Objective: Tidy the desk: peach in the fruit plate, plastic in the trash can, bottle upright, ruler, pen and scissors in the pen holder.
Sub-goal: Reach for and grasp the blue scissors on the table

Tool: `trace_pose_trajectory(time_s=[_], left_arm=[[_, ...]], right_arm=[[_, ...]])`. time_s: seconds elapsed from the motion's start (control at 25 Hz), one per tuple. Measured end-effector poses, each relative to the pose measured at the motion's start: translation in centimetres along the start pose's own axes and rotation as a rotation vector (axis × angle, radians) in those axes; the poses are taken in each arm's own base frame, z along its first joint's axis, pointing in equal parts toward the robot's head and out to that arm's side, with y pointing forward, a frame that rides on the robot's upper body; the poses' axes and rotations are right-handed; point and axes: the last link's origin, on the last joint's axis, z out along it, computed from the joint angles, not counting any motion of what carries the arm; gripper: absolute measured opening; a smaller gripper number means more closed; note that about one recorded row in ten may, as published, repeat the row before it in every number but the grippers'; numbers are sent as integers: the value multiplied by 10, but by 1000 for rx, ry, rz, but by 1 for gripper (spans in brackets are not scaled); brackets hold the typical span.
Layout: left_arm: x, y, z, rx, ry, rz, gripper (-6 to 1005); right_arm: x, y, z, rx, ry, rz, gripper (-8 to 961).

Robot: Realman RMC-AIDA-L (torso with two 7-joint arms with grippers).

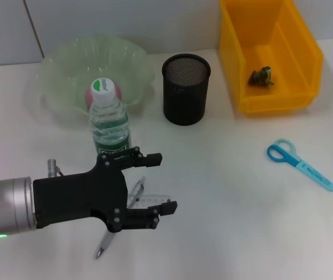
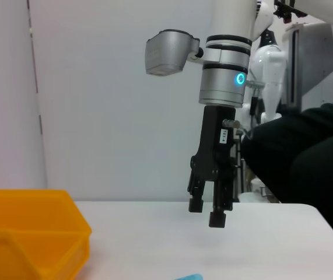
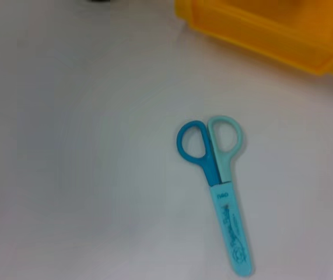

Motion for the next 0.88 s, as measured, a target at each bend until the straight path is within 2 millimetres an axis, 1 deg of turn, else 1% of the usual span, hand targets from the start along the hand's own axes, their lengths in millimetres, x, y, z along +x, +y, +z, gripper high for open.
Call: trace_pose_trajectory(time_s=[0.16,0.32,0.4,0.6,0.88], left_arm=[[-3,-4,-5,37,-9,-9,829],[-9,-10,-17,113,-14,-35,829],[-11,-12,-25,147,-8,-46,829],[-16,-10,-37,191,-5,-46,829],[-21,-7,-40,209,-6,-48,830]], right_arm=[[-1,-7,7,3,3,-3,830],[-6,-11,18,-13,24,-6,827],[-10,-11,19,-12,20,-11,825],[-20,-14,16,-1,12,-23,822],[-36,-16,28,15,10,-49,816]])
